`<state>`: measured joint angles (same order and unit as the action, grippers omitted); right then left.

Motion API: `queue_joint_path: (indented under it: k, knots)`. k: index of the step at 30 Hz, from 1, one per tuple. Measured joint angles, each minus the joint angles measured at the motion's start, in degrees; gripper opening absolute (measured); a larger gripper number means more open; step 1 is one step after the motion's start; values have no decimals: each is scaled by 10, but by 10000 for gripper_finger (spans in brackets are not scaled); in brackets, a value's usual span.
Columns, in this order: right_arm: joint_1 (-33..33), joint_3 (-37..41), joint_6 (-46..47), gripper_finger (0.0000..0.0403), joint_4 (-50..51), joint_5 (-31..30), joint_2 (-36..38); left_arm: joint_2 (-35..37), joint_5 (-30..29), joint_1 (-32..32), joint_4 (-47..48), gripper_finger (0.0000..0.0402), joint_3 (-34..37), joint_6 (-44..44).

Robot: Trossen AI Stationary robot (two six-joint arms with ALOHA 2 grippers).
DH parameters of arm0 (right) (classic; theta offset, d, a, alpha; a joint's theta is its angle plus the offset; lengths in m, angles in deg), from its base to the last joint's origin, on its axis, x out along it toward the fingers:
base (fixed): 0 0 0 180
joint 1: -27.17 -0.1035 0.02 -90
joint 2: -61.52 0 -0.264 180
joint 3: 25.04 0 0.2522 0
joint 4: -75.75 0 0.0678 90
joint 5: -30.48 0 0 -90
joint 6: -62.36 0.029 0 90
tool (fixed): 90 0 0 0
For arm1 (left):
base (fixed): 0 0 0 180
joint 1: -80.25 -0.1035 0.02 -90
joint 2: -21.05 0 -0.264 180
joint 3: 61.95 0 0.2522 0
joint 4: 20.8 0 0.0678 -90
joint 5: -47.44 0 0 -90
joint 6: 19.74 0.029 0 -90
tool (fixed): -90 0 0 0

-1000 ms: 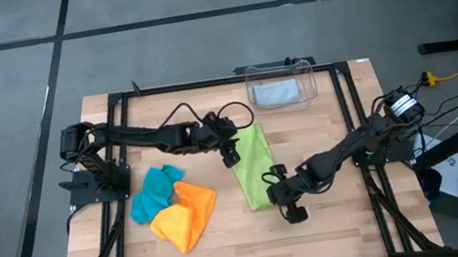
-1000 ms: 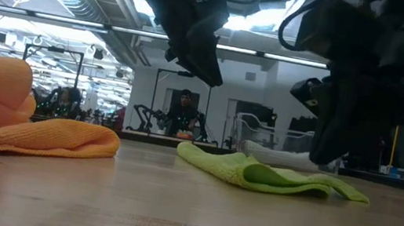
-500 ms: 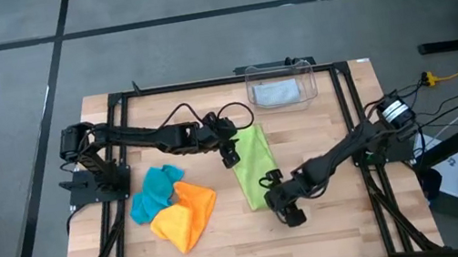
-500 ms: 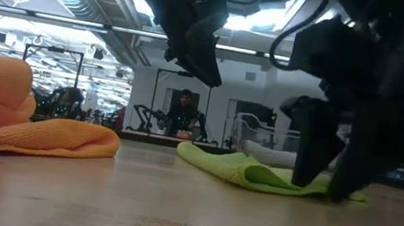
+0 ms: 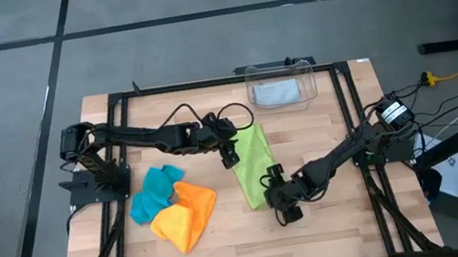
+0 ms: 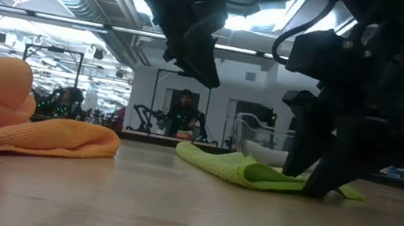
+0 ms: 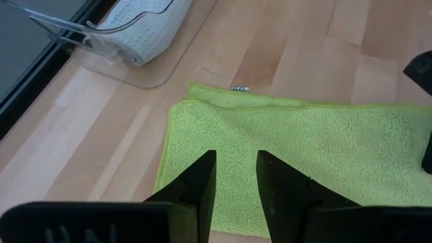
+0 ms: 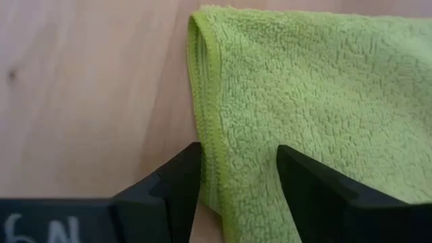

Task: Fold microfiber towels
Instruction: Fold the green microfiber

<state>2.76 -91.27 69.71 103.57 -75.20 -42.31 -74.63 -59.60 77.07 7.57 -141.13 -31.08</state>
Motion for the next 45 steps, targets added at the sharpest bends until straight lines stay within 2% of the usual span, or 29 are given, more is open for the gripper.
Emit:
queue_joint_path:
  k: [12,20,29,38,41,45]
  knots:
    - [-15,-20,-7,98,31,-4,-3,0,0,0,1,99,0,0]
    - [-20,-105,33,12,197,-9,-4,0,0,0,6,99,0,0]
    - [-57,-190,60,6,297,11,-3,0,0,0,39,99,0,0]
    - [-107,-279,135,4,448,29,-3,0,0,0,46,99,0,0]
    - [-108,-301,134,4,480,26,-3,0,-1,3,61,99,0,8]
    - [-98,-309,101,4,495,-9,-2,3,-15,10,66,99,0,30]
